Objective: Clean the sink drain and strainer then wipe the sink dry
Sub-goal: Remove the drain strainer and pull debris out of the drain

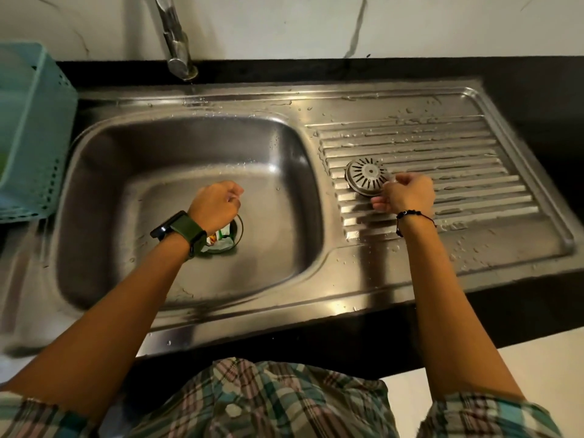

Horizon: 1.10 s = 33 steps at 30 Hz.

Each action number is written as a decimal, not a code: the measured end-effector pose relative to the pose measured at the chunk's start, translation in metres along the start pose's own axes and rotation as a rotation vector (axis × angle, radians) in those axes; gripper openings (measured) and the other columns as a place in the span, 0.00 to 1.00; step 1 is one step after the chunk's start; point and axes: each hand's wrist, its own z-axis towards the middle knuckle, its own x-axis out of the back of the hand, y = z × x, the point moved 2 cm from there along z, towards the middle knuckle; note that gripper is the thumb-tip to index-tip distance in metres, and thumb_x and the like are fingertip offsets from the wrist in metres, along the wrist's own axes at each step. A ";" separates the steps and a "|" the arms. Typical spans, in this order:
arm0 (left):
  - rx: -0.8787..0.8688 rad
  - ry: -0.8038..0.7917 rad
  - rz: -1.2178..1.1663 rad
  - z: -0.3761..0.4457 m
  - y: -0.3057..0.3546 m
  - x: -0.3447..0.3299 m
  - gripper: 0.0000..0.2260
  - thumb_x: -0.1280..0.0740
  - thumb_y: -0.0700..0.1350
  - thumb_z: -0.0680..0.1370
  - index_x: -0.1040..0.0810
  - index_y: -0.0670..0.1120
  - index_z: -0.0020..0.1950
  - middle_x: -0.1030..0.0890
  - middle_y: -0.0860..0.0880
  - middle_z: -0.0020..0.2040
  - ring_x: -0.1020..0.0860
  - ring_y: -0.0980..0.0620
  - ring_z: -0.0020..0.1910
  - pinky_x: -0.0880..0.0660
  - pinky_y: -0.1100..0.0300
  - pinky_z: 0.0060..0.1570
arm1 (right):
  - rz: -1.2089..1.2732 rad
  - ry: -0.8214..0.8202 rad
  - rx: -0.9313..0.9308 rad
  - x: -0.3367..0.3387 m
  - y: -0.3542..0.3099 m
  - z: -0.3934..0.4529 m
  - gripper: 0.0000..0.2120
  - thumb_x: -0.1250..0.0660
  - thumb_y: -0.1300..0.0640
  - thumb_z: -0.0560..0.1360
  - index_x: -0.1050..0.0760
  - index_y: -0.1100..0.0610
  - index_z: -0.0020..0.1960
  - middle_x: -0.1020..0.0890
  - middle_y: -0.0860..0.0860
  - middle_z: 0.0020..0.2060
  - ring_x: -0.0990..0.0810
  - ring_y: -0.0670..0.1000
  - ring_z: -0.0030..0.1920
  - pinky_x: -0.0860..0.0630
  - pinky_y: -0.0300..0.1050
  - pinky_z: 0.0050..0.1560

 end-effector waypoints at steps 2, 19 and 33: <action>0.010 0.017 -0.009 0.000 -0.004 0.003 0.12 0.42 0.38 0.78 0.25 0.41 0.60 0.21 0.42 0.59 0.24 0.43 0.58 0.30 0.56 0.57 | -0.066 0.007 0.078 0.000 -0.003 -0.005 0.21 0.39 0.67 0.76 0.36 0.63 0.68 0.21 0.57 0.43 0.21 0.47 0.26 0.21 0.37 0.25; 0.264 0.116 -0.050 -0.022 -0.087 0.049 0.13 0.42 0.35 0.75 0.22 0.42 0.56 0.20 0.43 0.57 0.24 0.44 0.56 0.30 0.60 0.53 | -0.743 -0.781 0.609 -0.260 -0.011 -0.080 0.11 0.41 0.68 0.74 0.20 0.64 0.49 0.17 0.59 0.48 0.21 0.53 0.38 0.23 0.43 0.42; 0.329 0.075 -0.099 -0.013 -0.113 0.050 0.15 0.42 0.34 0.76 0.25 0.42 0.60 0.21 0.44 0.58 0.24 0.47 0.59 0.29 0.59 0.58 | -1.151 -0.757 0.525 -0.344 0.072 -0.076 0.09 0.38 0.58 0.74 0.22 0.62 0.49 0.18 0.60 0.51 0.21 0.60 0.53 0.25 0.47 0.48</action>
